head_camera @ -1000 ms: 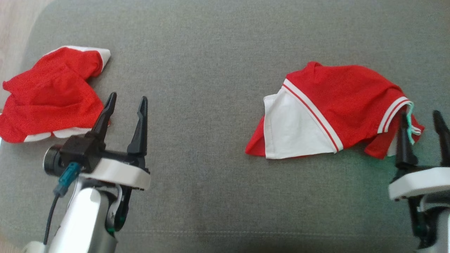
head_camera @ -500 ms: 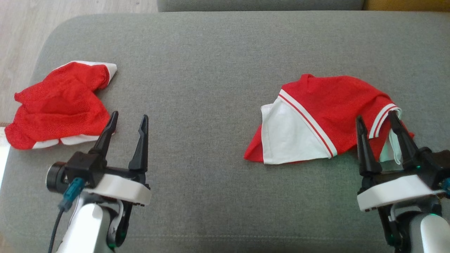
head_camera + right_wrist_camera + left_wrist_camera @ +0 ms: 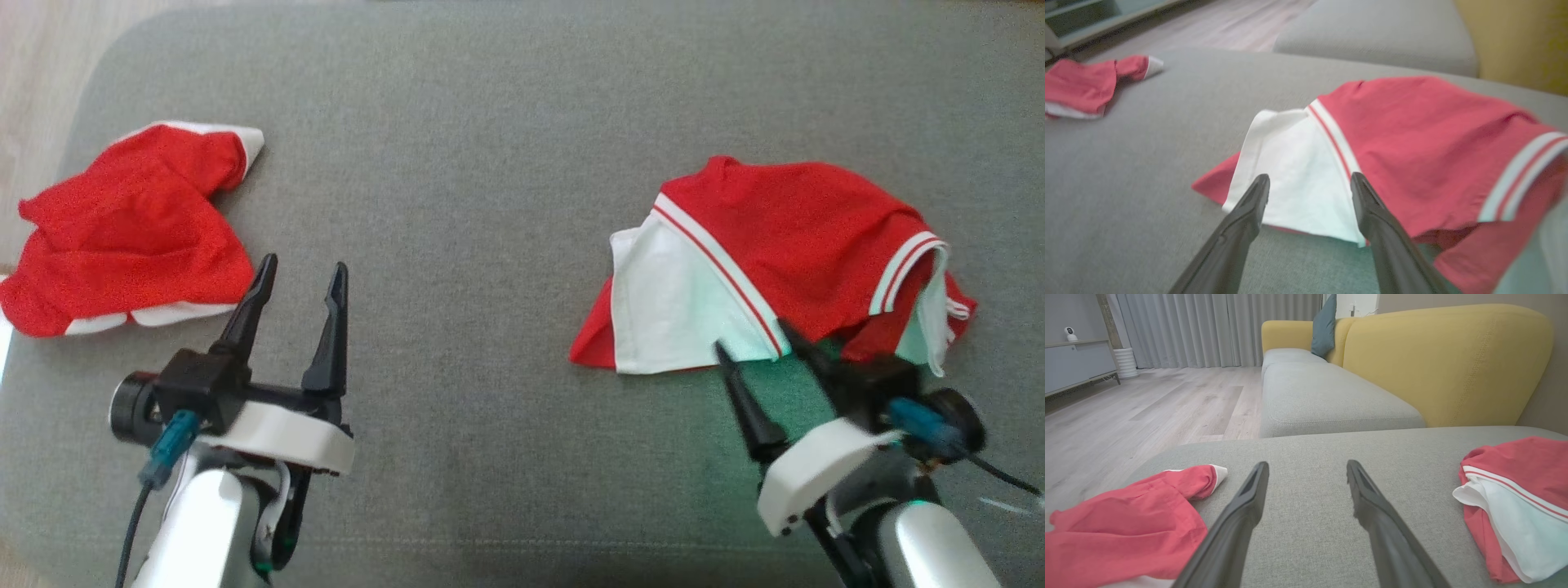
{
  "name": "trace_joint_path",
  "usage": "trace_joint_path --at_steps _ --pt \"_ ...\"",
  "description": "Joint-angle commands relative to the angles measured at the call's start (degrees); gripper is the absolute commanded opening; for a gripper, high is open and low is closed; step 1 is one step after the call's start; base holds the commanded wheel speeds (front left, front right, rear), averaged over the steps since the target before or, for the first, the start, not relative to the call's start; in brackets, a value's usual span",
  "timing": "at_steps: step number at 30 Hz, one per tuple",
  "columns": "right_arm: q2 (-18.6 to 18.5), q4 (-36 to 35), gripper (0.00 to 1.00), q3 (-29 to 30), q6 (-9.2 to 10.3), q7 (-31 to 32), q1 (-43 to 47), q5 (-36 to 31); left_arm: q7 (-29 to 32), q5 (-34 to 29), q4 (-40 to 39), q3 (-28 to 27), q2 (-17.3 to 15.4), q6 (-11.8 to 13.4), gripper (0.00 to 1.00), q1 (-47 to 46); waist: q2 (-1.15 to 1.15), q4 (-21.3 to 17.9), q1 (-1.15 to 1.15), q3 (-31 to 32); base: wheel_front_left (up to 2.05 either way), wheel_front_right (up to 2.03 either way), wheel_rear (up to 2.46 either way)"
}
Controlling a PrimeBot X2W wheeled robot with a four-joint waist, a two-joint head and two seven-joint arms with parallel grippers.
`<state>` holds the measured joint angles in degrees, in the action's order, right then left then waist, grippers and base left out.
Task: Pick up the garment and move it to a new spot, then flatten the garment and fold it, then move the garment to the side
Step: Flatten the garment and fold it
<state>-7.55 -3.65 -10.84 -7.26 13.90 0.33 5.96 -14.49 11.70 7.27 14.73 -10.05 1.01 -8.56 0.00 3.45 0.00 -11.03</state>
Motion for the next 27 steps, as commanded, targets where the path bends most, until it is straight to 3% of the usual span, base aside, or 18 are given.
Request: trace_joint_path --at_steps 1,6,19,20,21,22,23,27 --pt "-1.62 -0.84 1.0 -2.83 -0.23 0.78 -3.31 0.65 -0.51 -0.36 -2.21 -1.51 -0.82 0.11 1.0 -2.98 0.0 0.59 0.0 -1.4 0.0 0.0 0.0" --pt "-4.59 3.92 1.0 -8.12 -0.23 3.05 -7.02 1.82 -0.51 -0.45 -2.08 -1.22 -0.23 -0.3 1.0 -4.63 0.0 1.73 0.0 -4.05 0.0 0.0 0.0" --pt "-8.39 9.54 1.0 -15.2 -0.23 6.58 -11.57 4.56 -0.51 -0.96 -1.56 -1.9 1.15 -1.14 1.0 -6.6 0.0 2.87 0.0 -6.97 0.0 0.0 0.0" --pt "-8.52 9.76 0.95 -15.39 -0.23 6.65 -11.78 4.72 -0.51 -1.02 -1.53 -2.0 1.26 -1.21 1.0 -6.68 0.0 2.86 0.0 -7.08 0.0 0.0 0.0" --pt "-8.67 10.03 0.48 -15.54 -0.23 6.85 -11.96 4.84 -0.51 -1.09 -1.5 -2.09 1.35 -1.3 1.0 -6.75 0.0 2.85 0.0 -7.22 0.0 0.0 0.0" --pt "-8.73 10.2 0.19 -15.63 -0.23 6.93 -12.12 4.97 -0.51 -1.15 -1.47 -2.18 1.46 -1.39 1.0 -6.81 0.0 2.83 0.0 -7.28 0.0 0.0 0.0" --pt "-8.73 10.18 0.0 -15.56 -0.23 6.67 -12.27 5.03 -0.51 -1.2 -1.44 -2.28 1.56 -1.48 1.0 -6.85 0.0 2.8 0.0 -7.31 0.0 0.0 0.0" --pt "-8.16 8.37 0.0 -14.51 -0.23 4.12 -12.53 5.79 -0.51 -1.57 -1.27 -2.75 1.73 -1.75 1.0 -6.77 0.0 2.49 0.0 -7.01 0.0 0.0 0.0"
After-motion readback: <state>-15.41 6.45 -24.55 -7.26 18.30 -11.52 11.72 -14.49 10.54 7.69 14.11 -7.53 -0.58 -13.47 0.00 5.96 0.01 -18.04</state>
